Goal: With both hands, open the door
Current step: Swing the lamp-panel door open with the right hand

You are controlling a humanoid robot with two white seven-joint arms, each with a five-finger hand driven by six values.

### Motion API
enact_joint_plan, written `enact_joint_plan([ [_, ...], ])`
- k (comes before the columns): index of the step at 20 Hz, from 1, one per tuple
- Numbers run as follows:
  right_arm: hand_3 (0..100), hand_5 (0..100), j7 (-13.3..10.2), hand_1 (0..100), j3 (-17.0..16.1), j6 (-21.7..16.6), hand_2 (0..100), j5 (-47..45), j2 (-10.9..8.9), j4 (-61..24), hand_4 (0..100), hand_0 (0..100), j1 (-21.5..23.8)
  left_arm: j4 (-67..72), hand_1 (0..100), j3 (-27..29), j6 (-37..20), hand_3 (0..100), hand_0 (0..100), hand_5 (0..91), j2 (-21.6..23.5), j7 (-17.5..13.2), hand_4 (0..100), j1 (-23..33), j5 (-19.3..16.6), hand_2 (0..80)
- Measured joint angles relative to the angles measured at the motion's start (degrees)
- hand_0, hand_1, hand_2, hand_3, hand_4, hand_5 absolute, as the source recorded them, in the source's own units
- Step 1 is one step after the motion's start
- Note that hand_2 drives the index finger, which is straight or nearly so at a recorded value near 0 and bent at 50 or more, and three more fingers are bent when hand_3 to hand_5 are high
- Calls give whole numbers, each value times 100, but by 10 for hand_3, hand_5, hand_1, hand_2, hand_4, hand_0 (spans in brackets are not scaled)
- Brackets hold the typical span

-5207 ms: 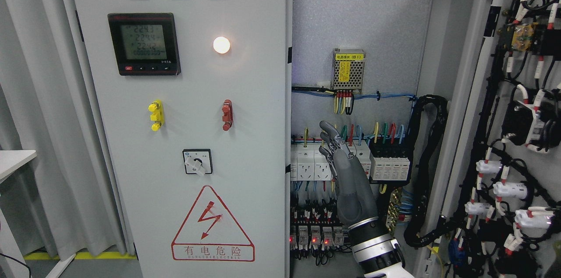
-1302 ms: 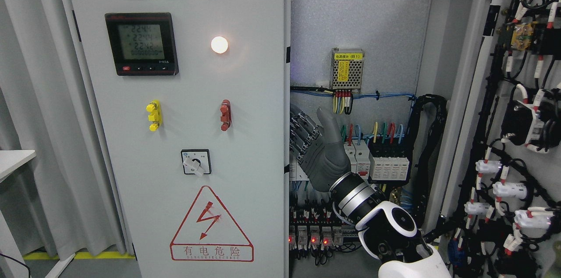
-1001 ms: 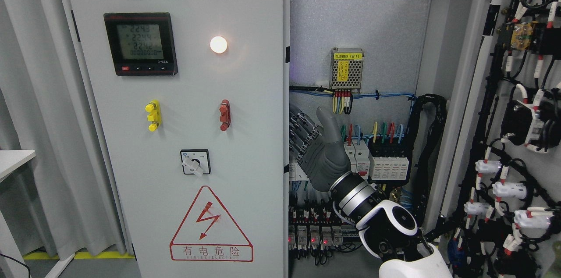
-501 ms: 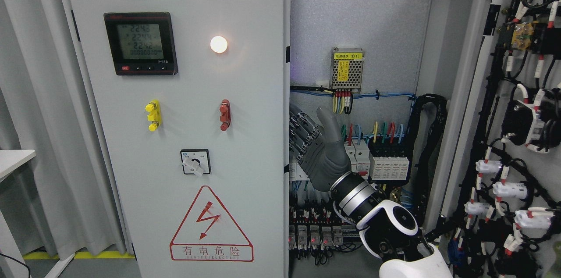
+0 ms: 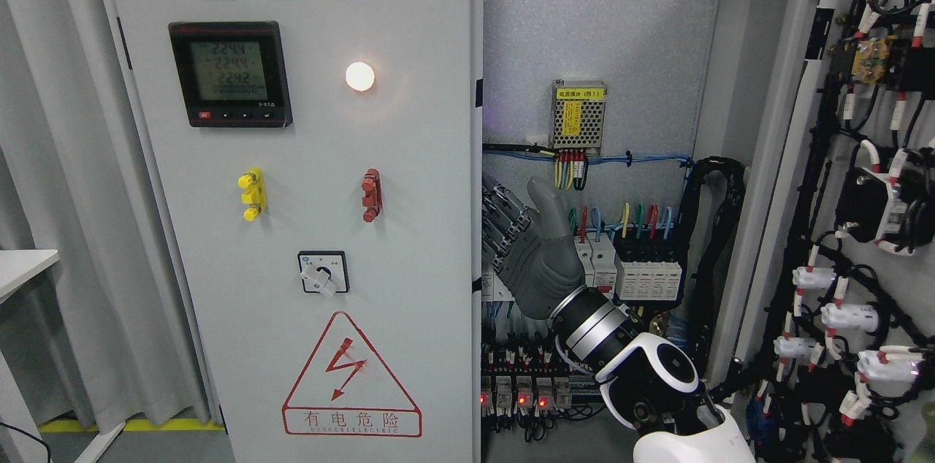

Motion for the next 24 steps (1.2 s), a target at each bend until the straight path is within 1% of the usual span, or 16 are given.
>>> enact_joint_plan([
  [1,0,0,38,0,-7,9,0,-1,0,0,0,218,0,0,0,0,0,28,296,0,0,0,37,0,0,27],
  [2,0,0,215,0,-5,22,0,-6,4,-5,0,218,-1,0,0,0,0,28,296,0,0,0,37,-1,0,27],
  [3,0,0,310,0,-6,33,0,-7,7,-6,0,218,-1,0,0,0,0,28,296,0,0,0,38,-1,0,27],
  [5,0,0,328,0,-21,35,0,-6,6,-10,0,218,6,0,0,0,0,27,296,0,0,0,38,-2,0,27],
  [12,0,0,241,0,-46,23,0,-4,4,-90,0,218,98,-1,0,0,0,27,296,0,0,-1,38,-3,0,28],
  [16,0,0,353,0,-41,13,0,-4,3,-179,0,218,186,-2,0,-1,-1,27,296,0,0,-2,38,-3,-1,28],
  [24,0,0,371,0,168,12,0,12,1,-452,0,218,451,-11,0,-1,0,27,296,0,0,-2,37,-8,0,27],
])
